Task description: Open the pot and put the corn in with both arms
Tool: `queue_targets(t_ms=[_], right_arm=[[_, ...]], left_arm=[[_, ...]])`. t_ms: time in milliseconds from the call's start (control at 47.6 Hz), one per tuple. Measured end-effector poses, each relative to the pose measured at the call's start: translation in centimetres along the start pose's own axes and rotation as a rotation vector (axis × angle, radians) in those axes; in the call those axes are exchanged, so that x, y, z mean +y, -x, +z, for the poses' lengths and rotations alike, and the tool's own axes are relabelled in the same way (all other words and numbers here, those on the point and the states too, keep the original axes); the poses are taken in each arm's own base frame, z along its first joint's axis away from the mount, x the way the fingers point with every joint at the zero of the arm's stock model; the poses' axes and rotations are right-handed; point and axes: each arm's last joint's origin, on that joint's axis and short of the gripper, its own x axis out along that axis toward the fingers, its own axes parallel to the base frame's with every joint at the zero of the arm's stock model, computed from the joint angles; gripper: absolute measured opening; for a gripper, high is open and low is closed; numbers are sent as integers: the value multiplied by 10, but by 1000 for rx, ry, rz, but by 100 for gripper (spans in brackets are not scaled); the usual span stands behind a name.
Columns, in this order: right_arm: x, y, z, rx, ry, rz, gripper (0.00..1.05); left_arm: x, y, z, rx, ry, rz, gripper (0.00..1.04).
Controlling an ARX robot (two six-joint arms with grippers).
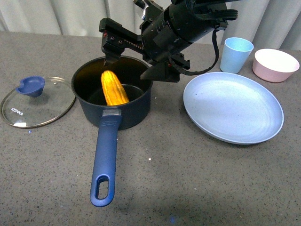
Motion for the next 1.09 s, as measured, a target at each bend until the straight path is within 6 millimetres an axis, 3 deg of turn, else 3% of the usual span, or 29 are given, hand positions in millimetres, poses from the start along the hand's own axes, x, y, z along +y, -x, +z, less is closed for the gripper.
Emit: queue_targets(t_ms=[42,105,252,336,631,1093], right_arm=[[0,6,-1,-23,16,-16,97],[1,16,-1,-71,42,-36,95],[2,71,0,-349,156,-195,96],[-3,98,-10,-439,170,-255,96],[-18,162,-67,-636,196,-482,96],[-42,219,-159,-759,205,-752,96]], left_arm=[[0,0,0,0,0,0,98],[0,0,0,0,0,0,98],[0,0,0,0,0,0,98],[0,0,0,0,0,0,98],[0,0,0,0,0,0,98],[0,0,0,0,0,0,98]])
